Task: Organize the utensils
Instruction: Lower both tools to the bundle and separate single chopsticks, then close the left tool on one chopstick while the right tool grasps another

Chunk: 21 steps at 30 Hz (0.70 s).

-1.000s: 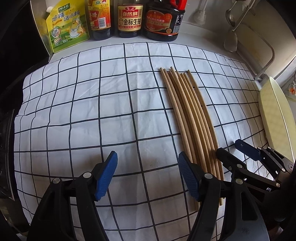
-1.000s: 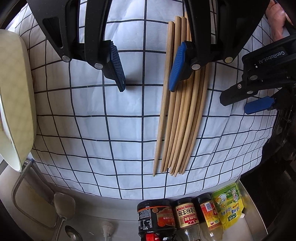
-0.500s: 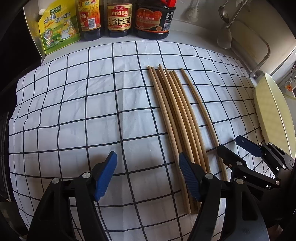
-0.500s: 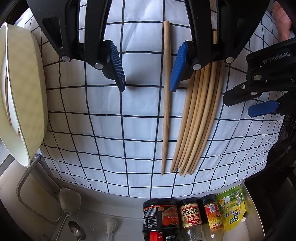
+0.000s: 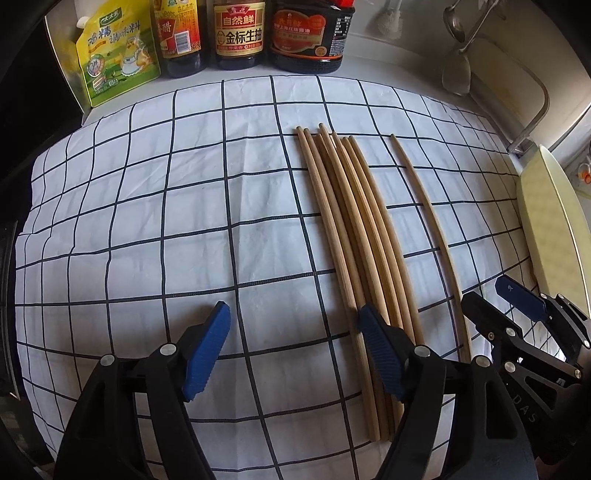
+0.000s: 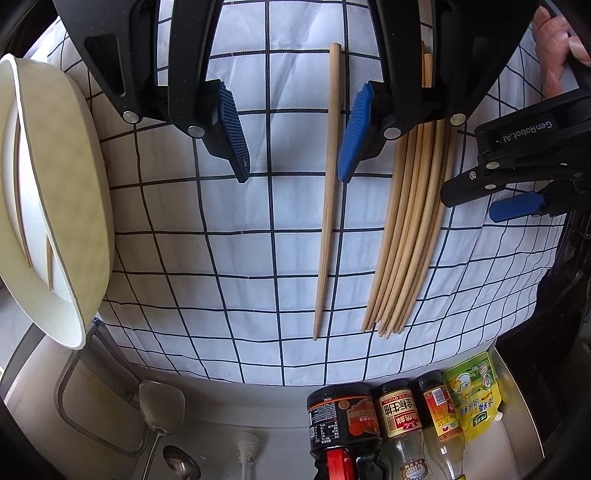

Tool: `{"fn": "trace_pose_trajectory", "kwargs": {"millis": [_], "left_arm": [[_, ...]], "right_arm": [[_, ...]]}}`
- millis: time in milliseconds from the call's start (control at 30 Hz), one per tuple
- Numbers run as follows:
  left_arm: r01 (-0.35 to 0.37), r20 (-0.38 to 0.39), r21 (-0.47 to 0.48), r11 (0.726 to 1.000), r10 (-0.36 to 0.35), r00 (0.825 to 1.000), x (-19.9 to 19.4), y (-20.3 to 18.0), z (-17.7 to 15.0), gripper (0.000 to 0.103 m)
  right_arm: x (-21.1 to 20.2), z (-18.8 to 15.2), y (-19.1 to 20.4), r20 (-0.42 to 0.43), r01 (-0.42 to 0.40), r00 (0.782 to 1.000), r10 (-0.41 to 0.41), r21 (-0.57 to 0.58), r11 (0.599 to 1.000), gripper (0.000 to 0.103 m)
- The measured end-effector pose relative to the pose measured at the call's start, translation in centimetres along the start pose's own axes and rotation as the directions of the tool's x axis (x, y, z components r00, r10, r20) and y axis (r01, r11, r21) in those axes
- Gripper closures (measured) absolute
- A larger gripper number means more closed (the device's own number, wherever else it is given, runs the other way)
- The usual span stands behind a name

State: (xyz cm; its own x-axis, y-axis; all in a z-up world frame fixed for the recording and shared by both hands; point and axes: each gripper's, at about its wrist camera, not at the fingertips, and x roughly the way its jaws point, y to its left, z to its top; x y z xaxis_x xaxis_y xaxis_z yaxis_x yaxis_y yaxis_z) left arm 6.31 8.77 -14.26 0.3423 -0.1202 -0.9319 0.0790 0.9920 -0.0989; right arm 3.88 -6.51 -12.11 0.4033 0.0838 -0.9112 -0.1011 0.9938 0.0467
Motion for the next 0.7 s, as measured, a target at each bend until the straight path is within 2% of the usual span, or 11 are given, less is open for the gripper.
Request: {"fn": "trace_pose_trajectory", "kwargs": {"millis": [133, 233, 500, 700], "left_arm": [[-0.039, 0.001, -0.012, 0.999, 0.039, 0.999, 0.2, -0.1, 0.3, 0.024], [-0.080, 0.005, -0.007, 0.997, 0.081, 0.997, 0.3, -0.1, 0.5, 0.024], [-0.123, -0.018, 0.018, 0.992, 0.124, 0.992, 0.9, -0.6, 0.7, 0.024], [-0.120, -0.009, 0.000, 0.993, 0.120, 0.993, 0.6, 0.7, 0.1, 0.021]], "right_arm": [[0.1, -0.1, 0.2, -0.004, -0.002, 1.000, 0.002, -0.005, 1.000, 0.055], [0.1, -0.1, 0.2, -0.005, -0.001, 1.000, 0.001, -0.004, 1.000, 0.055], [0.0, 0.0, 0.2, -0.006, 0.000, 1.000, -0.001, -0.005, 1.000, 0.055], [0.5, 0.0, 0.4, -0.011, 0.002, 1.000, -0.003, -0.014, 1.000, 0.055]]}}
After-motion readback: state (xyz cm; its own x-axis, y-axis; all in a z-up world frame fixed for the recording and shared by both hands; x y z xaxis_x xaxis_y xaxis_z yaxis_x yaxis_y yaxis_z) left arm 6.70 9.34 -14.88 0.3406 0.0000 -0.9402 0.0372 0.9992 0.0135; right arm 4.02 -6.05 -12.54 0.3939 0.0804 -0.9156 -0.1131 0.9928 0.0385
